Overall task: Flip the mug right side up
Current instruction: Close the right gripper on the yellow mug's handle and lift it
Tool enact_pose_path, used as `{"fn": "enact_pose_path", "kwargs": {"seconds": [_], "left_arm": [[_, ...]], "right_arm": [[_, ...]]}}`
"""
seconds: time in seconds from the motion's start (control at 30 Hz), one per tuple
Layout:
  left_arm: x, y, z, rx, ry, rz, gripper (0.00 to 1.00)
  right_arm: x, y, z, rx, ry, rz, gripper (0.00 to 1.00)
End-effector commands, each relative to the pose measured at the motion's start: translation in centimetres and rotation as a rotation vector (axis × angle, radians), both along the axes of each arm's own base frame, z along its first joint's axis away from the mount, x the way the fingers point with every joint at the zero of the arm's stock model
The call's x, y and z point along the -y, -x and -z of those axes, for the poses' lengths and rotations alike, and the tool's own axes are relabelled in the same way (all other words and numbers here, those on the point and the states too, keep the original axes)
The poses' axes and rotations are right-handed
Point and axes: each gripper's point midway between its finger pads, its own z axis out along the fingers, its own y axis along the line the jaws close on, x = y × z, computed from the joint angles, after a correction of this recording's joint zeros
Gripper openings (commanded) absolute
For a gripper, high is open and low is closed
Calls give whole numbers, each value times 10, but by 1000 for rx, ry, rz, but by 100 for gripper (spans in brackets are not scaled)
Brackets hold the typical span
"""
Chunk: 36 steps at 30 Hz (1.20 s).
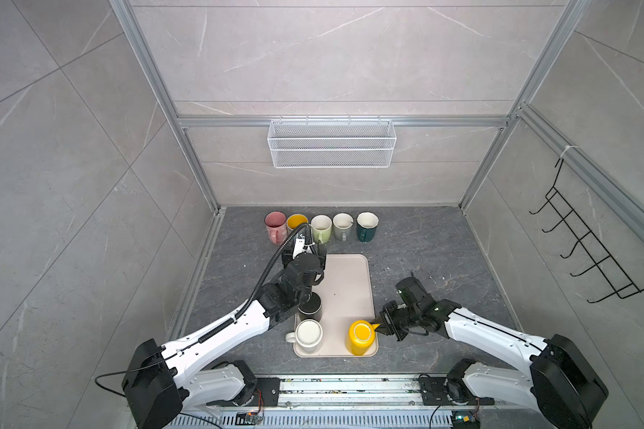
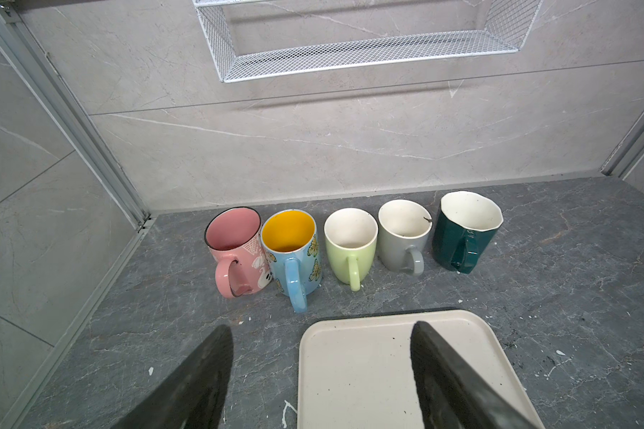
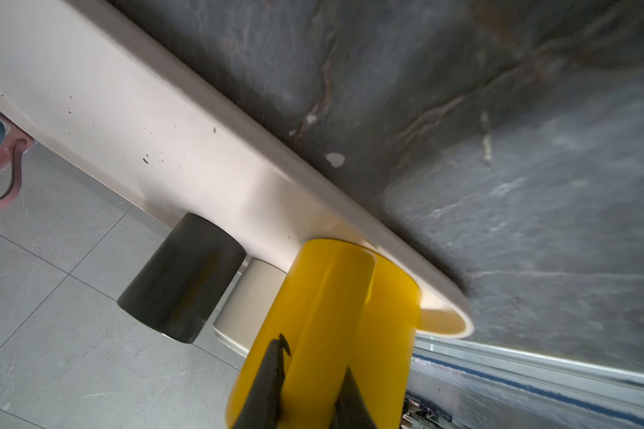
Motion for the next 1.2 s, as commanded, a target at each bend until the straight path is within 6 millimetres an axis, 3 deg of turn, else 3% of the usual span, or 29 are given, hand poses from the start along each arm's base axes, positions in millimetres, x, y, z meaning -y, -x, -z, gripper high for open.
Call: {"fn": "enact_pose_path", "kwargs": {"seconds": [0.0, 0.23, 0.5, 0.63, 0.83, 1.0, 1.17], "left_arm": [[-9, -1, -7, 21, 24, -41, 78], [-11, -1, -6, 18, 22, -43, 78], [-3, -1, -4, 6, 30, 5, 75], [3, -2, -5, -1, 49, 40, 75], [14, -7, -2, -61, 126, 147, 75], [16, -17, 8, -171, 260, 210, 72], [38, -14, 4, -242, 320, 344, 72]], "right_arm": [[-4, -1, 0, 1, -8, -10, 0], [-11, -20, -23, 140, -16, -54, 0], [-18, -59, -91, 501, 63, -215, 0], [-16, -73, -113, 652, 123, -274, 0], [-9, -85, -122, 835, 279, -364, 0], [-15, -90, -119, 946, 390, -468, 0], [-17, -94, -119, 1043, 525, -579, 0]]}}
